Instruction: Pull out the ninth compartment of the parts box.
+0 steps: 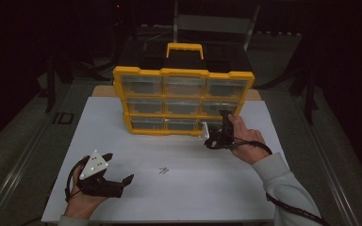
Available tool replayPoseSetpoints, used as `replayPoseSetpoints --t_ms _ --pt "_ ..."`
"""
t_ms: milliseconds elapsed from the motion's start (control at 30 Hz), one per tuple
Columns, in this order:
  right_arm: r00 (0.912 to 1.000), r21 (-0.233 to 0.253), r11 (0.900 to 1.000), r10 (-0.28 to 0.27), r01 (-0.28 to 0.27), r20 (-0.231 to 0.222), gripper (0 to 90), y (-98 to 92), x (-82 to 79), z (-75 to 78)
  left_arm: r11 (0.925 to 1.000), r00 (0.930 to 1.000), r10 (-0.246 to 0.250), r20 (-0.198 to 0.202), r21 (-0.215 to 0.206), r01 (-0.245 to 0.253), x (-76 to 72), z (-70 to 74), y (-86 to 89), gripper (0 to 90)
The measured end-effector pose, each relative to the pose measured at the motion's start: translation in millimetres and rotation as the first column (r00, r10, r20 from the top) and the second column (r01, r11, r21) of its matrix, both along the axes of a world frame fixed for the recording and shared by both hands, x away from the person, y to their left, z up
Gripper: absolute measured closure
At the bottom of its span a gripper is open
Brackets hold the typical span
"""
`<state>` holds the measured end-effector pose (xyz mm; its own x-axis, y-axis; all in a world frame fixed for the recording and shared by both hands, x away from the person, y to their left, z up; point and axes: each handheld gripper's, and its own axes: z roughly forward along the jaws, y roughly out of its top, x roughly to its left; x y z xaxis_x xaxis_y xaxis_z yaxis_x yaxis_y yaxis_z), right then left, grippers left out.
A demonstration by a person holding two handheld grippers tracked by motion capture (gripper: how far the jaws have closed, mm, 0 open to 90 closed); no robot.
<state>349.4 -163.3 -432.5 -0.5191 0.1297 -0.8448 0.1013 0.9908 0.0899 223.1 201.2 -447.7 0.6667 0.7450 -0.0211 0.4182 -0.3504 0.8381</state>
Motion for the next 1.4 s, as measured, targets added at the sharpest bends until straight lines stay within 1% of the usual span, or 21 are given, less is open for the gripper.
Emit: replayPoseSetpoints --t_ms 33,100,233,367,600,667,733,867,1000,1067,1167,1400 --pt "1.0000 0.009 1.000 -0.006 0.006 0.004 18.7 0.6 -0.3 -1.9 1.0000 1.0000 0.000 0.000 0.000 0.000 0.0 0.0 0.0 1.0" --pt "1.0000 0.010 1.000 -0.008 0.008 0.001 18.7 1.1 0.1 -4.7 1.0000 1.0000 0.001 -0.001 0.000 -0.001 0.1 -0.3 -0.2 1.0" --pt "1.0000 -0.008 1.000 0.001 -0.001 0.001 19.2 2.0 0.5 -10.3 1.0000 1.0000 -0.001 -0.001 0.002 0.001 0.2 -0.5 -0.4 1.0" --pt "1.0000 -0.023 1.000 0.001 -0.001 -0.002 22.1 1.8 1.3 -15.4 1.0000 1.0000 0.001 0.000 0.001 -0.001 0.0 -0.2 0.0 1.0" --pt "1.0000 -0.047 0.999 0.007 -0.007 0.003 24.7 2.1 1.5 -23.3 1.0000 1.0000 -0.002 -0.002 0.005 0.002 0.1 -0.8 -0.8 1.0" --pt "0.9999 -0.057 0.998 0.016 -0.015 0.007 27.4 2.4 2.1 -24.9 1.0000 1.0000 -0.002 0.000 0.005 0.002 0.1 -0.6 -0.7 1.0" --pt "0.9997 -0.054 0.998 0.023 -0.023 0.006 31.6 2.8 1.7 -26.6 1.0000 1.0000 -0.001 0.002 0.005 0.001 0.1 -0.6 -0.5 1.0" --pt "0.9994 -0.064 0.997 0.033 -0.032 0.013 35.7 3.7 1.9 -30.2 1.0000 1.0000 0.001 0.000 0.004 -0.001 0.2 -0.9 -0.4 1.0" --pt "0.9990 -0.067 0.997 0.030 -0.028 0.033 41.3 4.9 2.9 -33.6 1.0000 1.0000 0.000 0.001 0.005 0.000 0.0 -0.6 -0.4 1.0" --pt "0.9984 -0.070 0.997 0.034 -0.031 0.044 45.4 5.6 2.9 -35.0 1.0000 1.0000 0.001 0.001 0.005 -0.001 0.0 -0.7 -0.2 1.0" --pt "0.9973 -0.086 0.996 0.036 -0.030 0.064 50.0 7.2 2.3 -38.2 1.0000 1.0000 0.001 0.002 0.005 -0.001 0.0 -0.6 -0.3 1.0" --pt "0.9941 -0.108 0.994 0.021 -0.010 0.107 56.8 8.3 3.4 -45.6 1.0000 1.0000 0.002 0.003 0.006 -0.002 0.0 -0.6 -0.2 1.0"
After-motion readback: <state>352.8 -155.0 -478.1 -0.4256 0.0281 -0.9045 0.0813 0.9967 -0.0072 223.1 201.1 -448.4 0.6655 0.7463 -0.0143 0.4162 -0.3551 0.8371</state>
